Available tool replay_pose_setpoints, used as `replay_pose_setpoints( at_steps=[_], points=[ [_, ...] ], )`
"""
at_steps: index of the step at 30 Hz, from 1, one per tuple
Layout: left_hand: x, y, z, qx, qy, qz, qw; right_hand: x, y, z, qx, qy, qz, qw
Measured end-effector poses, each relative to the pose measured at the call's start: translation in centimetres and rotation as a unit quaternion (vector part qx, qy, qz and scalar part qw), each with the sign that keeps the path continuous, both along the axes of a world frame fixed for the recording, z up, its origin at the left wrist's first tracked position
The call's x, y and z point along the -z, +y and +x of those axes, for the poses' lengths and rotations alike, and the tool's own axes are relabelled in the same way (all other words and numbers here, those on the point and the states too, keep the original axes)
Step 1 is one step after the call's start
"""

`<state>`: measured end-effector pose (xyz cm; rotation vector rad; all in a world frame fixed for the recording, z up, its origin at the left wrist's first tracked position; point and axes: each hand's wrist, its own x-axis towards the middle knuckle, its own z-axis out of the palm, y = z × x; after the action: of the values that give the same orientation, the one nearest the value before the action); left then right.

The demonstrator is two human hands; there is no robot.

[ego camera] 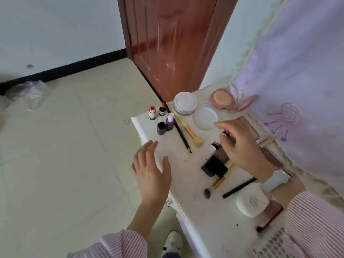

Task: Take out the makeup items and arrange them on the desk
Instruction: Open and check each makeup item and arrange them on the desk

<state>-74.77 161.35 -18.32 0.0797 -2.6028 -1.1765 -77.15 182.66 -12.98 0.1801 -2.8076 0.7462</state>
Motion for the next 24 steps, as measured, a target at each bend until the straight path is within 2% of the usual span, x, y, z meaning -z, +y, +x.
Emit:
replay_pose_setpoints(
  at_steps=[4,8,12,18,21,24],
  points=[
    [1.1,2.5,3.5,0.081,-0.038,-0.096,0.991,0.2,2.2,2.7,-0.040,-0.076,0.109,0.990],
    [2.2,3.2,4.6,0.098,-0.086,-0.136,0.982,0.7,1.4,3.5,-0.127,-0.112,0.163,0.972],
    [2.4,3.2,4.6,0.096,-0.092,-0.155,0.979,1.1,0.3,3.1,-0.207,-0.134,0.259,0.934],
    [2.2,3.0,4.6,0.094,-0.088,-0.177,0.976,0.9,-0.3,2.3,-0.236,-0.098,0.380,0.889],
    [1.9,2.9,4.4,0.101,-0.118,-0.172,0.973,0.1,-0.3,2.5,-0.231,-0.057,0.386,0.891],
    [1.4,3.0,4.4,0.089,-0.144,-0.155,0.973,-1.2,0.3,2.7,-0.193,-0.021,0.326,0.925]
  ],
)
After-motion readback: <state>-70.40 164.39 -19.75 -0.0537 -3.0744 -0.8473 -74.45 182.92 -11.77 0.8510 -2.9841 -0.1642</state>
